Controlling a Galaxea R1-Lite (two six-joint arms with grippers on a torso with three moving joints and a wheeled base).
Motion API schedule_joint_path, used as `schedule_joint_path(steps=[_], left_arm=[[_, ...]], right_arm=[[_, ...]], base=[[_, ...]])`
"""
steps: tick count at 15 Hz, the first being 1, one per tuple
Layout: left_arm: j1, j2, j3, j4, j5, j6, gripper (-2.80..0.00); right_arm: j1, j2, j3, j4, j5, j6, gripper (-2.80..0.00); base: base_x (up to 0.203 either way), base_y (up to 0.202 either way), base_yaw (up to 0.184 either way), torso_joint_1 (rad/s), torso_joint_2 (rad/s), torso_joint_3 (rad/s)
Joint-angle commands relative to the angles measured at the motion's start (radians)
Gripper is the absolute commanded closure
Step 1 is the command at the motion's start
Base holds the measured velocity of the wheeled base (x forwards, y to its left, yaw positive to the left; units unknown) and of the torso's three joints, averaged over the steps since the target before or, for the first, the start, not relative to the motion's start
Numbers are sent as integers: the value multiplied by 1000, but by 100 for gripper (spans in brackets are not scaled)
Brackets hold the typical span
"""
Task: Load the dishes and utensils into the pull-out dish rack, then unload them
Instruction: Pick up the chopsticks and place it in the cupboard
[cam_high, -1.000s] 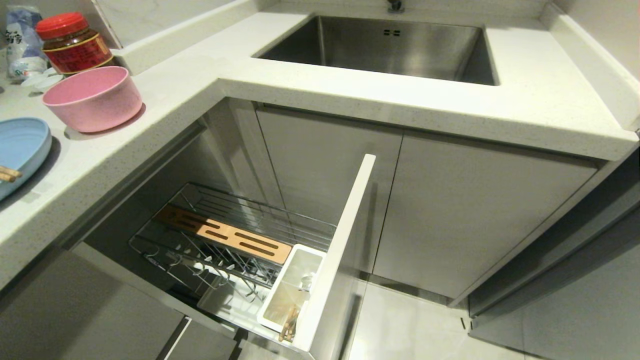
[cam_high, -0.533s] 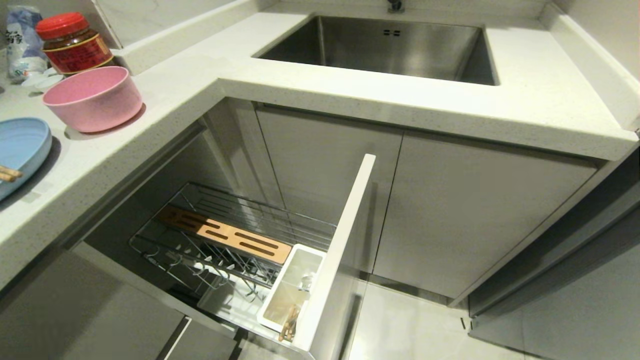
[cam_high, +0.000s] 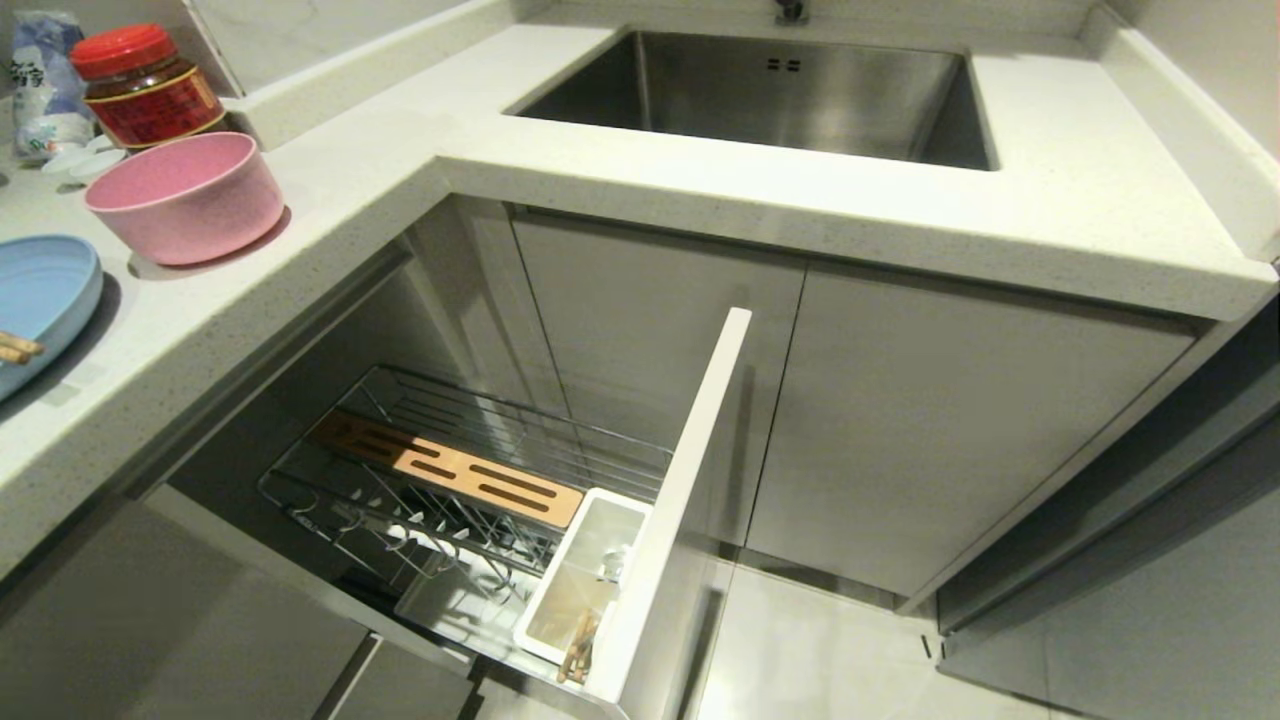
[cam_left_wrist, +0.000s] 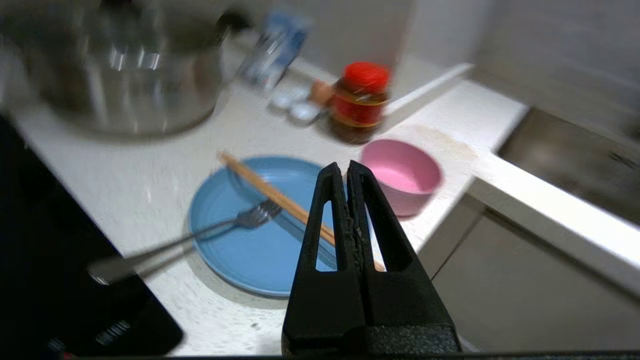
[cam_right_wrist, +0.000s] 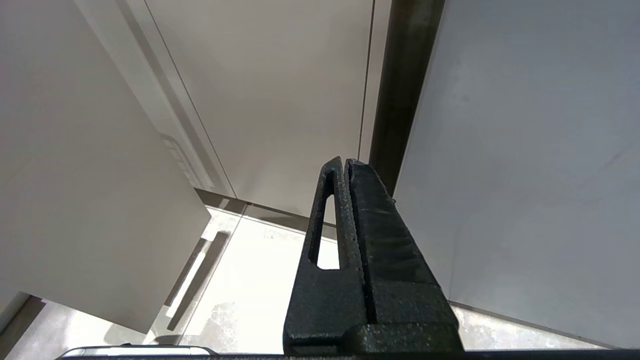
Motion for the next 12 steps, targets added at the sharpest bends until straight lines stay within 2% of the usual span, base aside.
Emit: schedule_joint_path(steps=[1,3,5,6,7,8,9,12], left_arm=[[-17,216,-83,68,118,-190,0],[-18,310,-146,239,159,-378,0],[-20,406,-235,483,151,-566,0],[-19,443,-277,573,127,-637,0],[-17,468,-304,635,109,-679,0],[-7,488,-309,653,107,-685,-94],[10,497,-309,660,108,-686,-280],[38,515,-310,663,106,-685,-280]], right_arm=[[0,-1,26,-1,0,0,0],[0,-1,26,0,0,0,0],[0,-1,26,-1,0,0,0],[0,-1,26,-1,0,0,0],[0,-1,26,-1,0,0,0],[0,-1,26,-1,0,0,0],[0,-1,26,-1,0,0,0],[0,-1,26,-1,0,0,0]], base=[[0,0,0,0,0,0],[0,0,0,0,0,0],[0,0,0,0,0,0],[0,0,0,0,0,0],[0,0,0,0,0,0],[0,0,0,0,0,0],[0,0,0,0,0,0],[0,0,0,0,0,0]])
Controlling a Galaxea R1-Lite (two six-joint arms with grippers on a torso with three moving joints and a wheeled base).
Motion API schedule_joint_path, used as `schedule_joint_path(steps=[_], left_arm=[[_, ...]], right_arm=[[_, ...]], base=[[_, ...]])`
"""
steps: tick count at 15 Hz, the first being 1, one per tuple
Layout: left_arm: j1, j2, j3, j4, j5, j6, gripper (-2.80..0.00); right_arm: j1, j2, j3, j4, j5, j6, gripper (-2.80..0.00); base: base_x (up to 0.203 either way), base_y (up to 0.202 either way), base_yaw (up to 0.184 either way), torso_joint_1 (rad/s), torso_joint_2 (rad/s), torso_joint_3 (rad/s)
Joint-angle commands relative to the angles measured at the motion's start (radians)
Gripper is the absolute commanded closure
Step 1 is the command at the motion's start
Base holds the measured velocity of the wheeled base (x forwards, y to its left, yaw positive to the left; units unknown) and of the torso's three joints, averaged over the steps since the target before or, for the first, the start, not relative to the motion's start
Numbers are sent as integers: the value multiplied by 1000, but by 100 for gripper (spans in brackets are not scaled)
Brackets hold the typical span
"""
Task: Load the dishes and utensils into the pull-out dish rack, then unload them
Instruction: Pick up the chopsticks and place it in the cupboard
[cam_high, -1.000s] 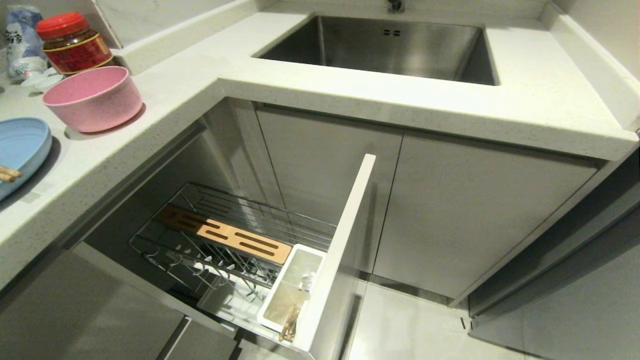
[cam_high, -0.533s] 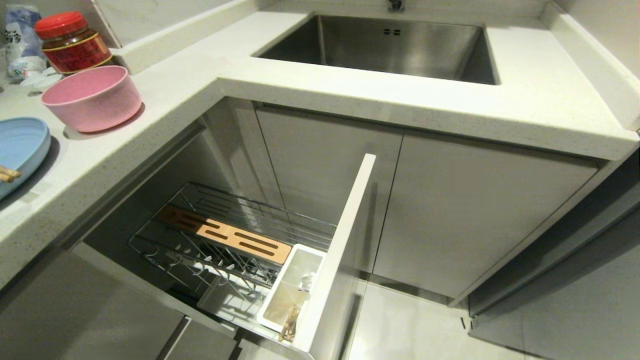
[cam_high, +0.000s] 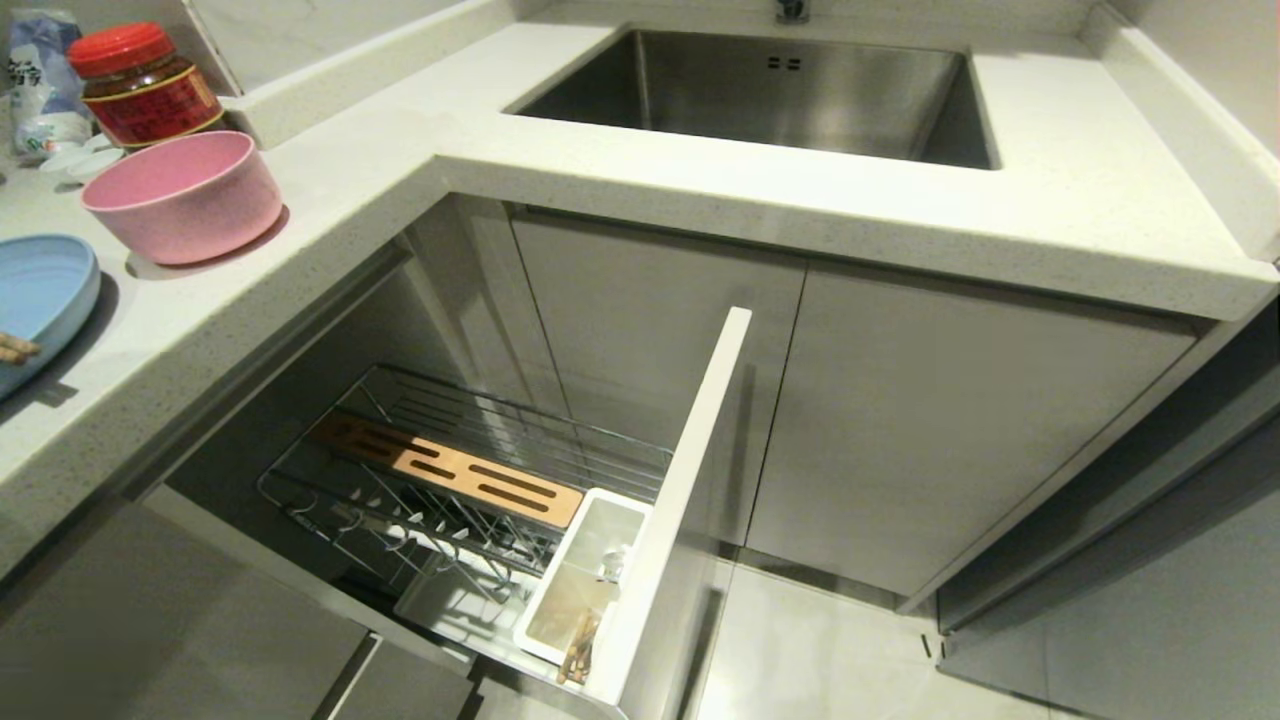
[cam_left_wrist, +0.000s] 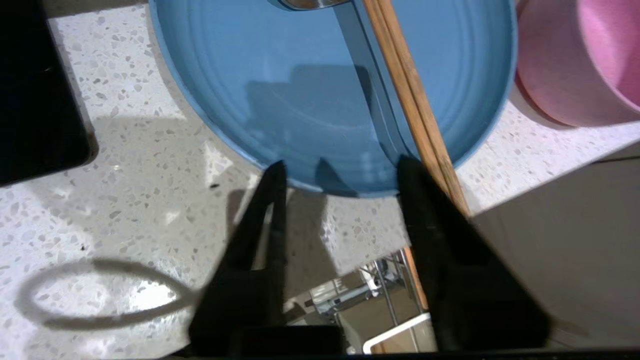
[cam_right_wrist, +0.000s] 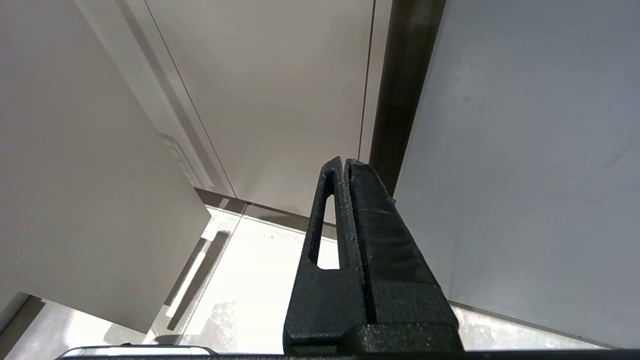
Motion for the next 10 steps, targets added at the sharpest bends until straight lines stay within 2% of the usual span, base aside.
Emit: schedule_joint_path(steps=[1,10], left_arm=[[31,32,-3,1,4,-1,-280],[48,175,-98,-19,2,29,-280]], right_arm=[[0,-1,26,0,0,0,0],[0,-1,26,-1,0,0,0]], base=[[0,0,0,0,0,0],[0,0,0,0,0,0]])
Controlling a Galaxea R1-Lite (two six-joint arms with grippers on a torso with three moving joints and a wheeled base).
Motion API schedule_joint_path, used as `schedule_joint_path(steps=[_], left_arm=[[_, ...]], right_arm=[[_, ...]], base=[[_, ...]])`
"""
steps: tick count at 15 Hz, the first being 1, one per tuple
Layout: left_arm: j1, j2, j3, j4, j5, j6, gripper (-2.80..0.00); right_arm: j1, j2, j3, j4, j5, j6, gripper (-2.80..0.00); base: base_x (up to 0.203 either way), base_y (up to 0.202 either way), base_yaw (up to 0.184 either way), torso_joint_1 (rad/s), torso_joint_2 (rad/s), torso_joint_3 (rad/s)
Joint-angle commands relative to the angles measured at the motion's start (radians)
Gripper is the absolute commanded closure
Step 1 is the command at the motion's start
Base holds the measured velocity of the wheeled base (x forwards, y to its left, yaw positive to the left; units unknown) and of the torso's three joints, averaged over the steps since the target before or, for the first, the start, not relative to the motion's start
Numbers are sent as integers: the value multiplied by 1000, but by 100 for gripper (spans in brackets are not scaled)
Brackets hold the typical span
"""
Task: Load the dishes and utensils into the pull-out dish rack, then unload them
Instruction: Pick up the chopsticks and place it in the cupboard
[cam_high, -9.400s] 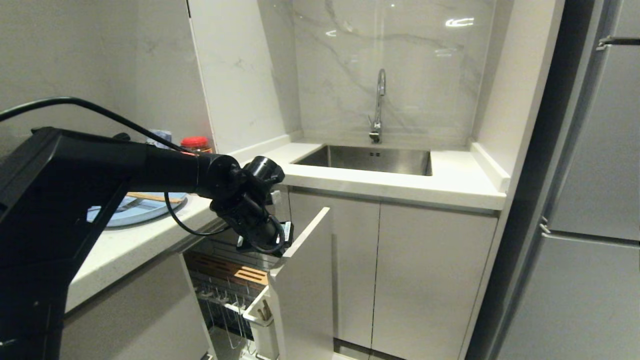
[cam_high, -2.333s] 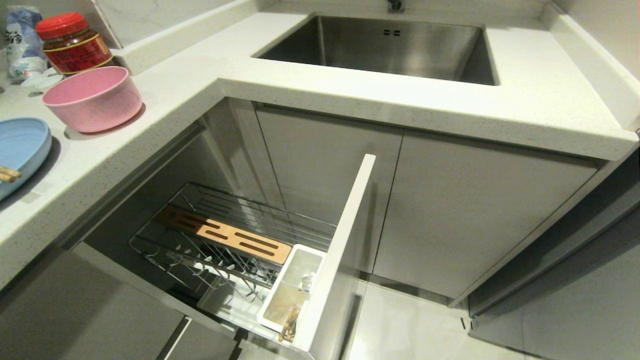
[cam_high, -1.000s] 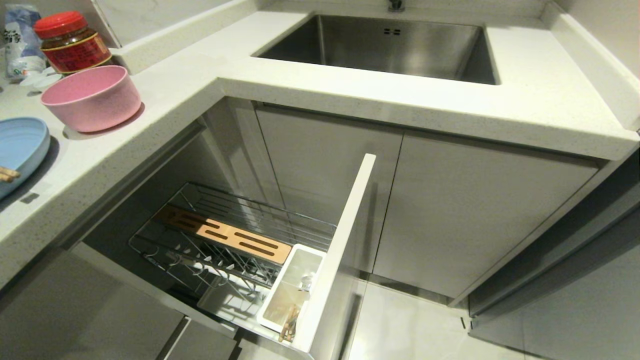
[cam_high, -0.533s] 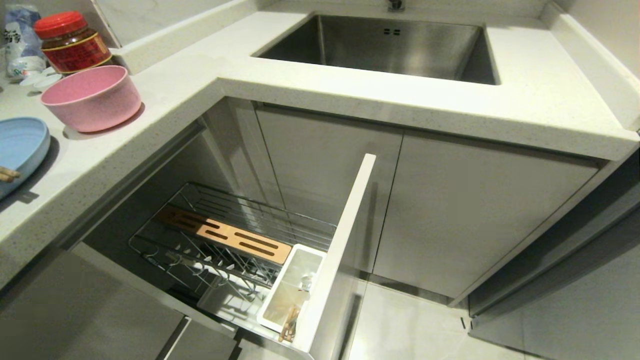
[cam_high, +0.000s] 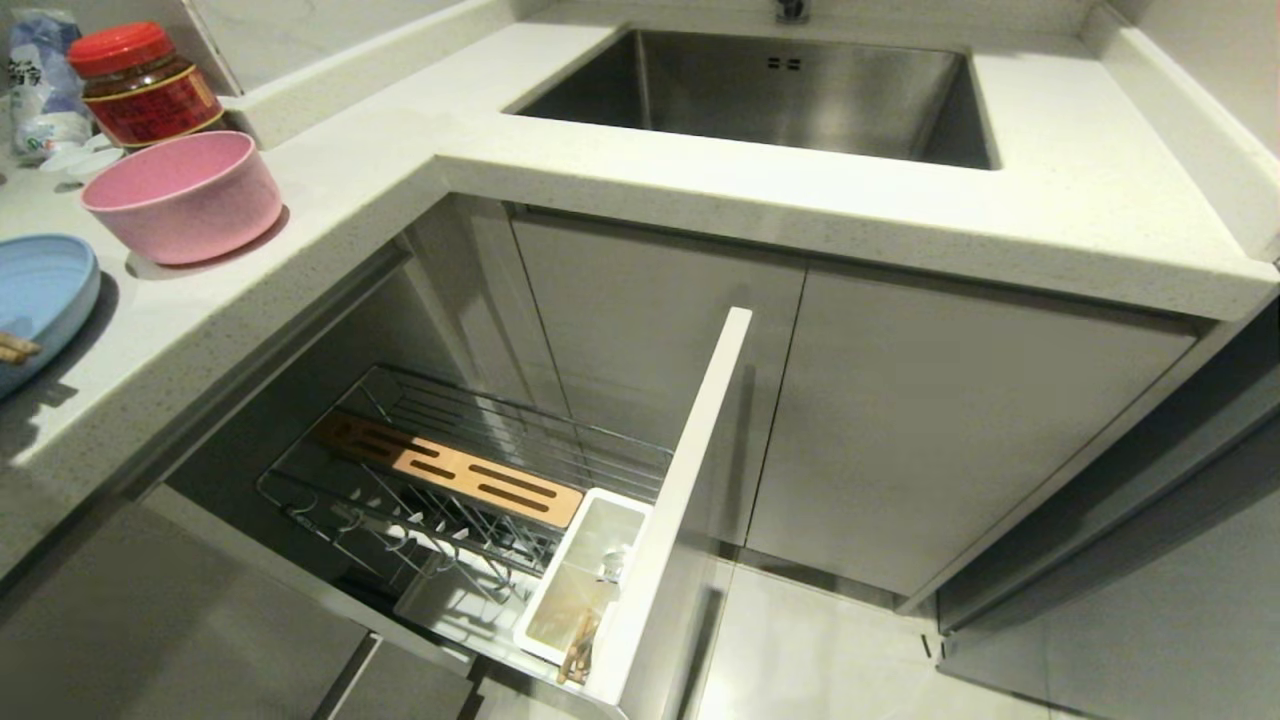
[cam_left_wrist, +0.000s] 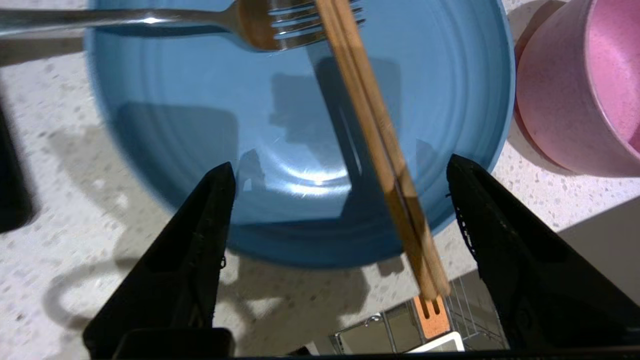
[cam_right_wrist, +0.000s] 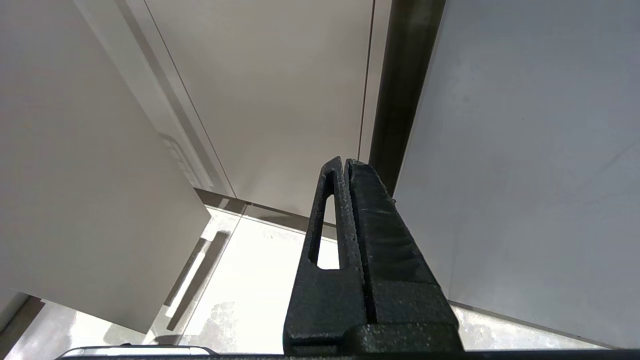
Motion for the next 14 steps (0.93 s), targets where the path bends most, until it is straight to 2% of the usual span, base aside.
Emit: schedule_joint_path(steps=[1,7,14], left_arm=[[8,58,-25,4,3,10,-280],[59,126,-39,-4,3,41,-280],[61,144,-33,-4,-2,47,-280]], right_arm=[[0,-1,26,-1,0,0,0],[0,-1,26,-1,0,0,0],[0,-1,26,-1,0,0,0]], base=[[0,0,0,0,0,0],[0,0,0,0,0,0],[0,0,0,0,0,0]])
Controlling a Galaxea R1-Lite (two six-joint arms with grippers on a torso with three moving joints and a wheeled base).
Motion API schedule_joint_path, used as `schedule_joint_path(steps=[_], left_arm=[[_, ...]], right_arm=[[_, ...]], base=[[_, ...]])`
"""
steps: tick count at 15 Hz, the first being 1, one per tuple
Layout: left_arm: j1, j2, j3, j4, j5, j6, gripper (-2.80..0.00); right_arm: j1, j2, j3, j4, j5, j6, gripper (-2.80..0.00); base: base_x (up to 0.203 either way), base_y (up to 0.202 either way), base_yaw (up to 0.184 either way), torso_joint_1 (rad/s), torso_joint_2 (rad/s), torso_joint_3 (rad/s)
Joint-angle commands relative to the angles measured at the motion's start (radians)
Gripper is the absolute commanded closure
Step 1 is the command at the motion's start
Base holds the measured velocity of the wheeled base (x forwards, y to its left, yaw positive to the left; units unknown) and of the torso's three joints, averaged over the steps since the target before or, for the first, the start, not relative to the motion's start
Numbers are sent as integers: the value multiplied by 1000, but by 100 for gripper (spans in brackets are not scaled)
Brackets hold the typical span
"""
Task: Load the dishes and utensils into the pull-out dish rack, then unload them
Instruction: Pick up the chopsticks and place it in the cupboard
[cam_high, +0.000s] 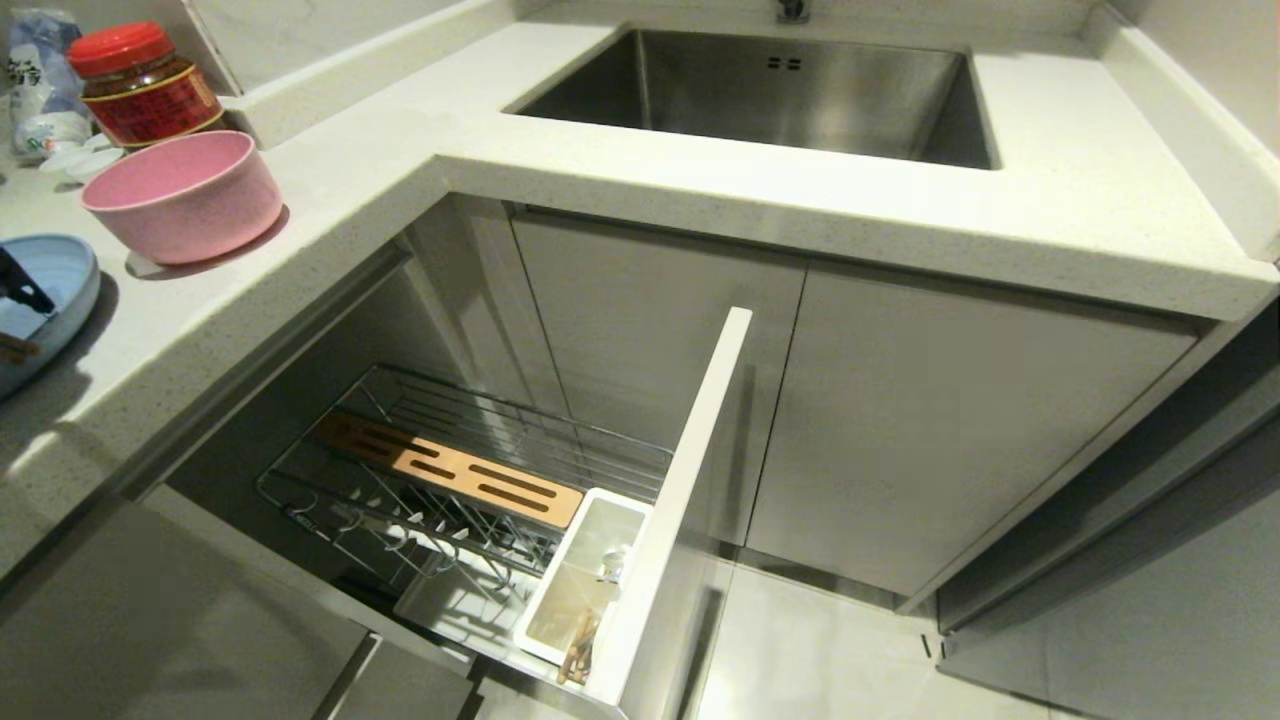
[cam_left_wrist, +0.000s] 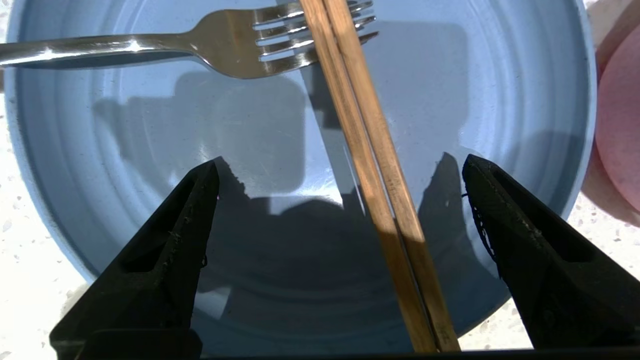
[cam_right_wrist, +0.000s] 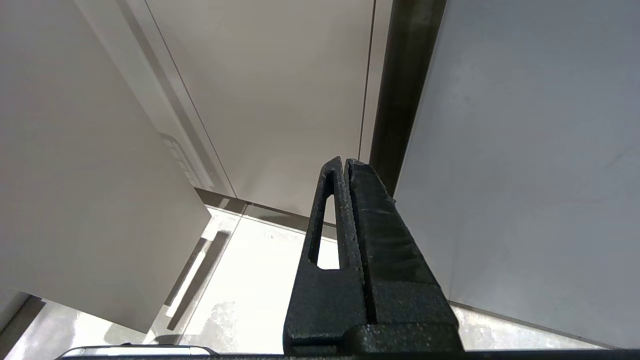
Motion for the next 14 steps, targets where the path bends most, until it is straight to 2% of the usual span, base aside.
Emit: schedule_joint_path(steps=[1,14], left_arm=[[1,0,0,5,3,4,0],[7,-29,-4,-9,-3,11,0]], right_arm=[[0,-1,26,-1,0,0,0],[0,-1,26,0,0,0,0]], base=[[0,0,0,0,0,0],[0,0,0,0,0,0]])
